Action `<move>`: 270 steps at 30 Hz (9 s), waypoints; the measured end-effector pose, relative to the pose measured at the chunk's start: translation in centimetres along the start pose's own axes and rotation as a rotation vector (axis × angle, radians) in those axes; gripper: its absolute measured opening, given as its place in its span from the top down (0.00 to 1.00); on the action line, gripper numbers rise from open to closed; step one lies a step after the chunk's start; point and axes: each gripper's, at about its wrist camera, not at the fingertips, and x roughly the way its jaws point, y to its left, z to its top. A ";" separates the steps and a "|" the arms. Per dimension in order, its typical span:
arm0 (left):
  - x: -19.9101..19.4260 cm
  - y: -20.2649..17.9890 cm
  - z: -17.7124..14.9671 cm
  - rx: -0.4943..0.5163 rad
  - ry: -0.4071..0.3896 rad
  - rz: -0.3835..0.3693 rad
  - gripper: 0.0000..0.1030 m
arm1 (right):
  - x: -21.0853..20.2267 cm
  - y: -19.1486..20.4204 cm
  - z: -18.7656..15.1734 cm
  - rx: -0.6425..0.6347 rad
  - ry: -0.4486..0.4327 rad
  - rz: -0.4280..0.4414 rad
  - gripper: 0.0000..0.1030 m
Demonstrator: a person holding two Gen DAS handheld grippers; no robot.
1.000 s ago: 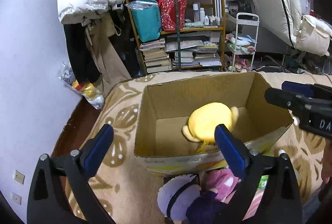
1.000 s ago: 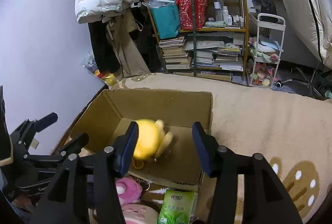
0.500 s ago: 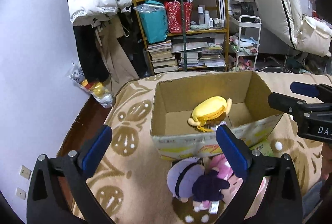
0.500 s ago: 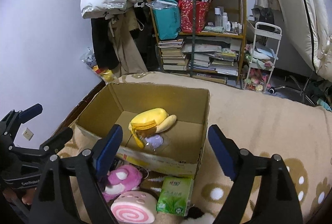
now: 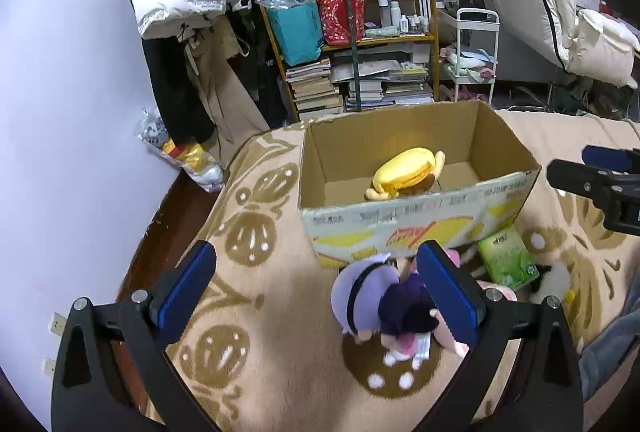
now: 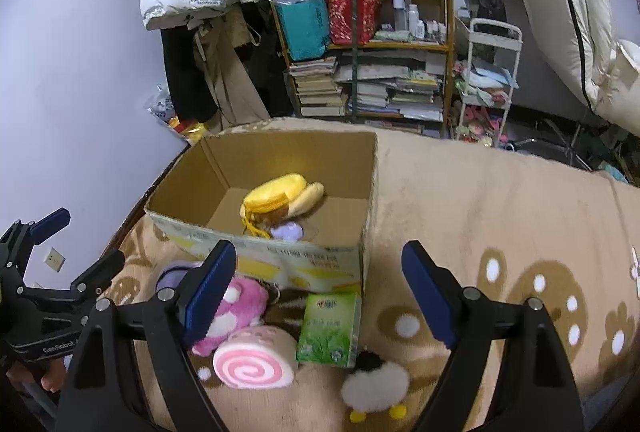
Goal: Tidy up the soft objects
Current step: 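Move the left tool to the purple-hatted doll while the right tool approaches the white pompom, then close the left tool on the purple-hatted doll while the right tool grips the white pompom, then lift the doll over the box and lower it in while the right tool holds the pompom, then open the left tool on the doll while the right tool releases the pompom into the box, then lower the left tool onto the pink bunny while the right tool lowers onto the swirl cushion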
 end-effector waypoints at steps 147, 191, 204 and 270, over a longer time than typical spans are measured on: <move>-4.6 1.8 4.0 -0.137 -0.478 -0.204 0.67 | -2.8 -0.7 3.1 0.014 -0.280 0.063 0.87; 4.4 -2.7 3.7 -0.005 -0.237 -0.243 0.66 | 4.0 -0.1 3.2 -0.010 -0.164 0.150 0.86; 5.0 -3.0 3.4 -0.039 -0.208 -0.246 0.44 | 5.4 0.5 2.5 -0.052 -0.099 0.133 0.85; 3.6 0.2 -2.5 -0.113 0.133 -0.153 0.08 | 4.3 3.7 -4.3 -0.127 0.167 0.041 0.14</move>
